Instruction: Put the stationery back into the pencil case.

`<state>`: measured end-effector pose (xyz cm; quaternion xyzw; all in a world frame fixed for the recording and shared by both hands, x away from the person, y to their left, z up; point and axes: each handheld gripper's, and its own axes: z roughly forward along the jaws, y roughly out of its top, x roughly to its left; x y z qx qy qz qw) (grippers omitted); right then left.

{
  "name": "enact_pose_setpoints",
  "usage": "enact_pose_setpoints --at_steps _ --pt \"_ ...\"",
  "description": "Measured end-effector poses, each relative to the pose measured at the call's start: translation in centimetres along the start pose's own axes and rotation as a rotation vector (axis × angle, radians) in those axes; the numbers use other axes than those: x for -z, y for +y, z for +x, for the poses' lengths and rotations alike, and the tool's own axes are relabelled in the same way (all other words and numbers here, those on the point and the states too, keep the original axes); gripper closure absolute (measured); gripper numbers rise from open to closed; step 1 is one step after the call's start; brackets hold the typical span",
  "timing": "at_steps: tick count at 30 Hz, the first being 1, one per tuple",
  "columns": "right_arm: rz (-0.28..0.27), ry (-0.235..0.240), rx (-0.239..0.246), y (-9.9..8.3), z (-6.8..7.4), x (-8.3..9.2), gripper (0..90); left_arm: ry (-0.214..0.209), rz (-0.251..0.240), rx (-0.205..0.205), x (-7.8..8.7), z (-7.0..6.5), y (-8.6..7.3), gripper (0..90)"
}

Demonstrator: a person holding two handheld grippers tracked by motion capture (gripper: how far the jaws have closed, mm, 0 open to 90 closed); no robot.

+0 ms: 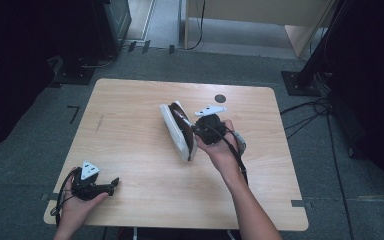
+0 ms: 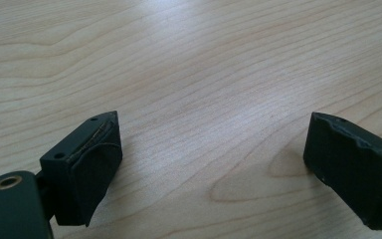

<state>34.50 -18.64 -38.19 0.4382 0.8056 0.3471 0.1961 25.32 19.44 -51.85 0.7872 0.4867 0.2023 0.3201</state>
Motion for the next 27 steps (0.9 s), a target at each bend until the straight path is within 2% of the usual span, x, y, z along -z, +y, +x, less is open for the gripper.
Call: enact_pose_setpoints --at_steps 6,11,19,27 --pt "0.009 0.001 0.006 0.4 0.2 -0.5 81.2 0.0 0.0 0.0 0.0 0.0 0.0 8.6" --pt "-0.008 -0.001 0.006 0.8 0.4 -0.9 81.2 -0.001 0.0 0.001 0.0 0.0 0.0 8.6" --pt "-0.007 -0.006 0.013 1.6 1.0 -1.9 81.1 -0.002 0.0 -0.001 0.0 0.0 0.0 8.6" --pt "-0.013 -0.036 0.026 2.0 1.3 -2.6 81.0 -0.002 0.0 -0.003 0.0 0.0 0.0 8.6"
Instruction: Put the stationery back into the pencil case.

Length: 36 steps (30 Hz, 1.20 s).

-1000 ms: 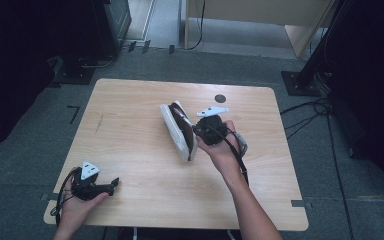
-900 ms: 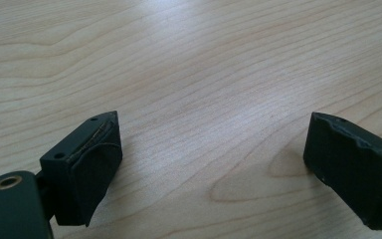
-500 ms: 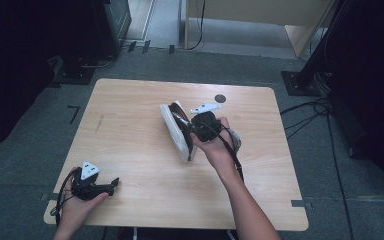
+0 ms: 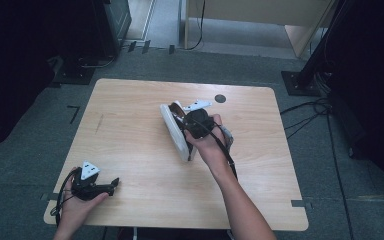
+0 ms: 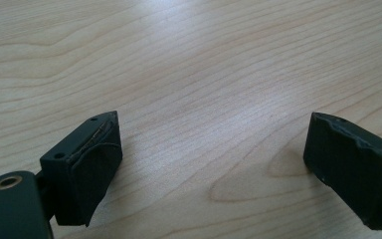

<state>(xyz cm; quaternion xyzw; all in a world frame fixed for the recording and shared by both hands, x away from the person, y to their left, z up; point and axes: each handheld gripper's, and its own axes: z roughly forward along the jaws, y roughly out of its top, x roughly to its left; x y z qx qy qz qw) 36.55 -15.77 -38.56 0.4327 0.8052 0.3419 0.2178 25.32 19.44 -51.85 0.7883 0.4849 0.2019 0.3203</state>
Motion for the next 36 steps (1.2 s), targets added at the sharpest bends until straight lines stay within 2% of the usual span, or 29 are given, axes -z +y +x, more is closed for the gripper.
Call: enact_pose_setpoints --at_steps 7,23,27,36 --pt "0.009 -0.048 0.001 0.3 0.2 -0.4 81.1 0.0 0.0 0.0 0.0 0.0 0.0 8.6" --pt "0.012 -0.005 -0.003 0.4 0.5 -1.7 81.6 -0.001 -0.001 0.001 0.0 0.0 0.0 8.6" --pt "0.004 0.017 -0.012 0.4 0.4 -1.8 82.7 -0.002 -0.001 0.0 0.0 0.0 0.0 8.6" --pt "-0.016 0.034 -0.026 0.2 0.1 -1.4 84.4 -0.002 -0.001 0.0 0.0 0.0 0.0 8.6"
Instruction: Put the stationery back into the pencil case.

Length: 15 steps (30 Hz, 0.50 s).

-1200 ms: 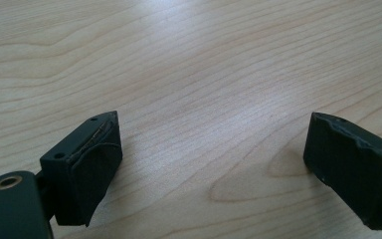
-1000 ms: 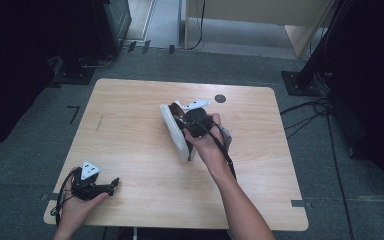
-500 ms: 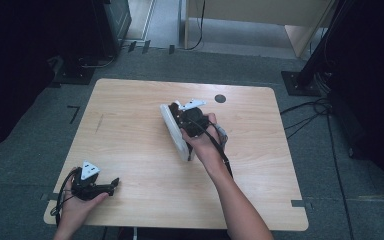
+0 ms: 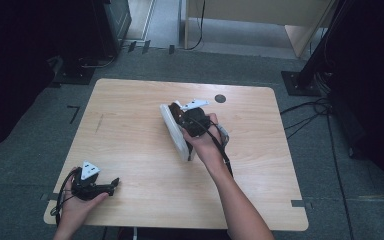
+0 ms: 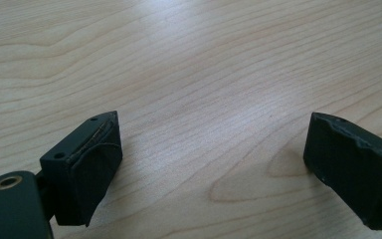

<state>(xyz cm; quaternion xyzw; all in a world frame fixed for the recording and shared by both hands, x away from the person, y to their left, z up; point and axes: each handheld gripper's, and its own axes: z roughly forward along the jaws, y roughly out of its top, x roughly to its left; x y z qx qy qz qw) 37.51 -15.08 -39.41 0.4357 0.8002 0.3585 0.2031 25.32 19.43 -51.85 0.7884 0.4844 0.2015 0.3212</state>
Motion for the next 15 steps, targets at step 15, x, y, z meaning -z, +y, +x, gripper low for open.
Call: enact_pose_setpoints --at_steps 15 --pt "-0.079 0.059 -0.021 -1.6 -0.4 3.8 83.2 0.001 0.0 0.0 0.0 0.0 0.0 8.6"
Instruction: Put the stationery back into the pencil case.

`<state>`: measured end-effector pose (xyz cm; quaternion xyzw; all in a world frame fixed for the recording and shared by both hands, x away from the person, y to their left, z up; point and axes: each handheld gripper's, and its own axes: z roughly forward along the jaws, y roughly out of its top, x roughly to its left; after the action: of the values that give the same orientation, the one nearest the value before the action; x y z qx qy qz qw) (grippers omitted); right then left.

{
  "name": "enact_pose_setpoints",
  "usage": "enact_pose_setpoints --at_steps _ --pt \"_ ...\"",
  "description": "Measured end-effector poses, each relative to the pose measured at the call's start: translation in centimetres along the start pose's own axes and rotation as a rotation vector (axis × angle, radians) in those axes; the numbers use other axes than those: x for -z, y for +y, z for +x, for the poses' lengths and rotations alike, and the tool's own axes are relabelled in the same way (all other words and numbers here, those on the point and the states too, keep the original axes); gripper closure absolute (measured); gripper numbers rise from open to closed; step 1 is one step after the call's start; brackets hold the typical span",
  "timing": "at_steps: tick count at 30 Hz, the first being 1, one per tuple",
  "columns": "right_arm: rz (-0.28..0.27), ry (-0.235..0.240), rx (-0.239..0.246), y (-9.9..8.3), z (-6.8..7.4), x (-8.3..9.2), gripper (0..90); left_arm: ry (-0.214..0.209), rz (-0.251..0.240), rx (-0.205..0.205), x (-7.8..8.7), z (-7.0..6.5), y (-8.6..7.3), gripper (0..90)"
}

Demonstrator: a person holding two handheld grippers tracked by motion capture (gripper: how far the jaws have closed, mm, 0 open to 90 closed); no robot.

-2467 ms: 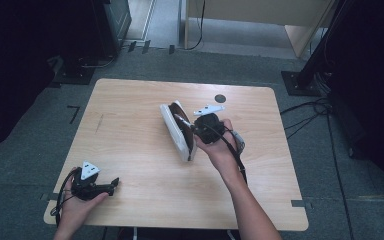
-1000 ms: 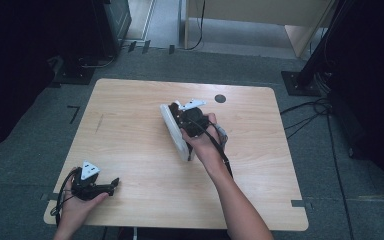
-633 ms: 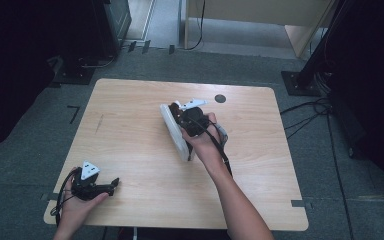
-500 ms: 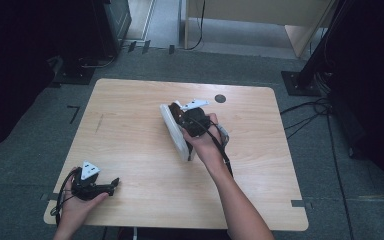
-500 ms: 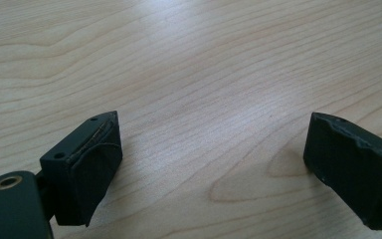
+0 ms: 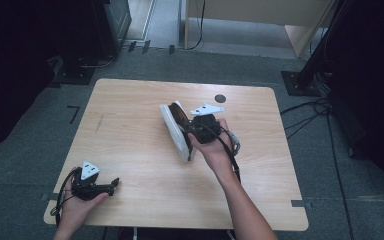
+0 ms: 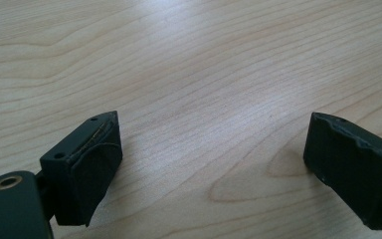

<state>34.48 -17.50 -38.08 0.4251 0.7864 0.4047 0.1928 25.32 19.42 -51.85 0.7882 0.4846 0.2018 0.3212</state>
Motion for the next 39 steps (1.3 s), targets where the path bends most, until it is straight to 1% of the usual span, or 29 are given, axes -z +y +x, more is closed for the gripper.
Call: enact_pose_setpoints --at_steps 4,5,6,7,8,9,10,11,12,13,14,16,22,25,29,32,39 --pt "-0.013 0.004 -0.001 -0.6 -0.2 1.2 79.4 -0.001 0.002 -0.001 0.0 0.0 0.0 8.6" --pt "-0.018 0.008 -0.008 -0.8 -0.2 1.4 77.5 -0.001 0.002 -0.002 0.0 0.0 0.0 8.6" --pt "-0.024 0.013 -0.014 -0.9 -0.3 1.7 73.3 -0.001 0.0 0.0 0.0 0.0 0.0 8.6" --pt "-0.036 0.018 -0.014 -1.1 -0.4 2.0 66.5 -0.001 0.0 0.0 0.0 0.0 0.0 8.6" --pt "-0.046 0.015 -0.025 -1.3 -0.5 2.3 51.0 -0.001 0.0 0.0 0.0 0.0 0.0 8.6" --pt "-0.048 -0.01 -0.041 -1.4 -0.6 2.5 38.7 0.0 0.001 0.0 0.0 0.0 0.0 8.6" --pt "-0.04 -0.021 -0.05 -1.5 -0.7 2.7 32.3 0.0 0.0 0.0 0.0 0.0 0.0 8.6" --pt "-0.023 -0.023 -0.065 -1.7 -0.8 2.9 23.9 0.0 0.001 0.0 0.0 0.0 0.0 8.6" --pt "-0.024 -0.023 -0.091 -1.9 -1.0 3.1 12.0 -0.001 -0.002 0.002 0.0 0.0 0.0 8.6" --pt "-0.021 -0.017 -0.117 -2.1 -1.1 3.2 3.7 0.0 0.0 0.001 0.0 0.0 0.0 8.6" --pt "-0.014 -0.021 -0.13 -2.3 -1.2 3.4 0.0 0.0 0.001 0.0 0.0 0.0 0.0 8.6" --pt "-0.025 -0.051 -0.12 -2.9 -1.4 3.9 0.0 0.0 0.001 -0.002 0.0 0.0 0.0 8.6" --pt "-0.056 -0.053 -0.129 -4.5 -2.2 5.6 0.0 0.0 0.001 -0.001 0.0 0.0 0.0 8.6" --pt "-0.065 -0.067 -0.135 -5.5 -2.7 6.4 0.0 0.001 0.002 -0.001 0.0 0.0 0.0 8.6" --pt "-0.059 -0.089 -0.14 -6.9 -3.3 7.1 0.0 0.001 0.002 -0.001 0.0 0.0 0.0 8.6" --pt "-0.057 -0.098 -0.148 -8.0 -3.8 7.6 0.0 0.001 0.002 -0.001 0.0 0.0 0.0 8.7" --pt "-0.047 -0.119 -0.18 -10.5 -4.9 8.6 0.0 0.001 0.002 -0.002 0.0 0.0 0.0 8.6"
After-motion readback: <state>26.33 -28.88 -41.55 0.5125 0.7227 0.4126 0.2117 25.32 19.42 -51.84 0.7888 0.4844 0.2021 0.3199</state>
